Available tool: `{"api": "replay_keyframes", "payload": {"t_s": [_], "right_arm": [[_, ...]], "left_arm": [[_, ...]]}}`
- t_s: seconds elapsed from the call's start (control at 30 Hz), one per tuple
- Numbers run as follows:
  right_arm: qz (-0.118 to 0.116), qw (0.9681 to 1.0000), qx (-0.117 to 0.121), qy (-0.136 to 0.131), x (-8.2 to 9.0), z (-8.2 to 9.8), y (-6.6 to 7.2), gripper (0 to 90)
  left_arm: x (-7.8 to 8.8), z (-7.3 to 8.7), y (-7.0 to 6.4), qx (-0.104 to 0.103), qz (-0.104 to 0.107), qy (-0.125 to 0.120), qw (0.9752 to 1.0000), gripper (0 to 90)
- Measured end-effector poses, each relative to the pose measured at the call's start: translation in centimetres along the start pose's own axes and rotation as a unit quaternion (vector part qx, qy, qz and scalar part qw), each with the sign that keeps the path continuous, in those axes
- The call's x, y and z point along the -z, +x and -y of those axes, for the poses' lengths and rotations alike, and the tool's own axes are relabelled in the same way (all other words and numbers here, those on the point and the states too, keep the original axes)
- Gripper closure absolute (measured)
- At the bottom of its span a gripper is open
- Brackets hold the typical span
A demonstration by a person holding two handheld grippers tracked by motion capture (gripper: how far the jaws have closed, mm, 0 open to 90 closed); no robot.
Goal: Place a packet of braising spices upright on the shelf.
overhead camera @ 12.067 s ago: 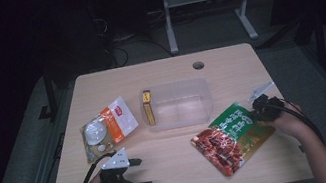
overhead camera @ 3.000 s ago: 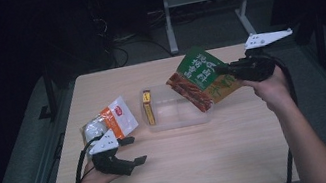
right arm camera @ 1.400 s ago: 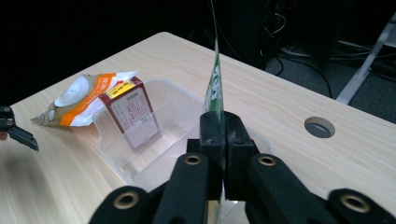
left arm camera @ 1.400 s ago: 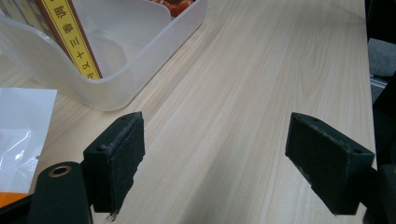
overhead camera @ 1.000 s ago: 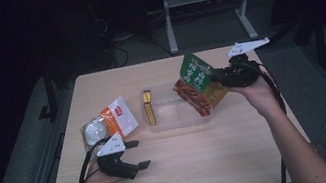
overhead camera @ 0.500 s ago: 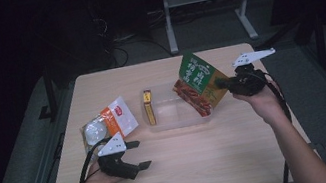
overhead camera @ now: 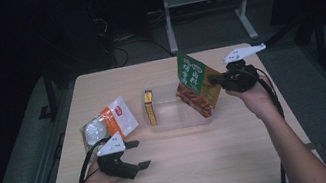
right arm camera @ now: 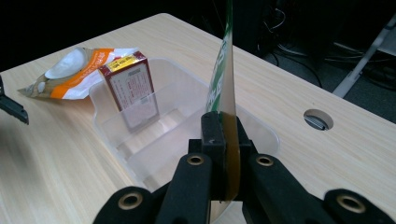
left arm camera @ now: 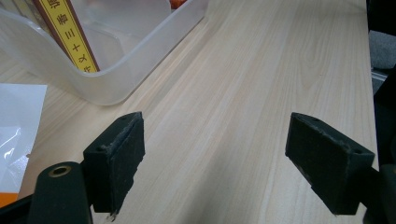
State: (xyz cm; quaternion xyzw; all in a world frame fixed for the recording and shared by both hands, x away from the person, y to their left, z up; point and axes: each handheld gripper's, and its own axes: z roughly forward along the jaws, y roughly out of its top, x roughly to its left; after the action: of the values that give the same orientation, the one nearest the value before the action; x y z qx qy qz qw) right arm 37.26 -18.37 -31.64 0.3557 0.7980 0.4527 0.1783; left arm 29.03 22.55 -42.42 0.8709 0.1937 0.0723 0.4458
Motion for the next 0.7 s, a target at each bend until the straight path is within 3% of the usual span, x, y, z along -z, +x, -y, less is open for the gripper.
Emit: {"api": "replay_keyframes", "payload": {"t_s": [0.23,0.33,0.47,0.5,0.53,0.63,0.7], "right_arm": [[-0.004,1.0000,-0.005,0.000,-0.4,-0.5,-0.3,88.6],[-0.006,0.9999,-0.010,-0.002,-0.2,-0.3,-0.5,82.0],[-0.006,0.9998,-0.018,-0.005,0.0,0.2,-0.5,59.3],[-0.006,0.9998,-0.018,-0.005,0.0,0.2,-0.5,59.3],[-0.003,0.9998,-0.018,-0.006,0.0,0.4,-0.5,53.2],[0.022,0.9996,-0.014,-0.008,0.4,1.6,-0.6,36.0],[0.022,0.9995,-0.018,-0.009,0.6,1.8,-0.6,34.0]], "left_arm": [[-0.1,0.0,0.0,0.003,0.000,0.003,1.0000,19.0],[-0.2,0.0,0.0,0.004,0.002,0.007,1.0000,18.7],[-0.3,0.1,0.0,0.008,0.004,0.011,0.9999,18.2],[-0.3,0.1,0.0,0.010,0.004,0.012,0.9999,18.2],[-0.3,0.1,0.0,0.011,0.004,0.013,0.9999,18.2],[-0.3,0.1,0.1,0.015,0.006,0.014,0.9998,17.7],[-0.3,0.1,0.1,0.020,0.005,0.018,0.9996,17.7]]}}
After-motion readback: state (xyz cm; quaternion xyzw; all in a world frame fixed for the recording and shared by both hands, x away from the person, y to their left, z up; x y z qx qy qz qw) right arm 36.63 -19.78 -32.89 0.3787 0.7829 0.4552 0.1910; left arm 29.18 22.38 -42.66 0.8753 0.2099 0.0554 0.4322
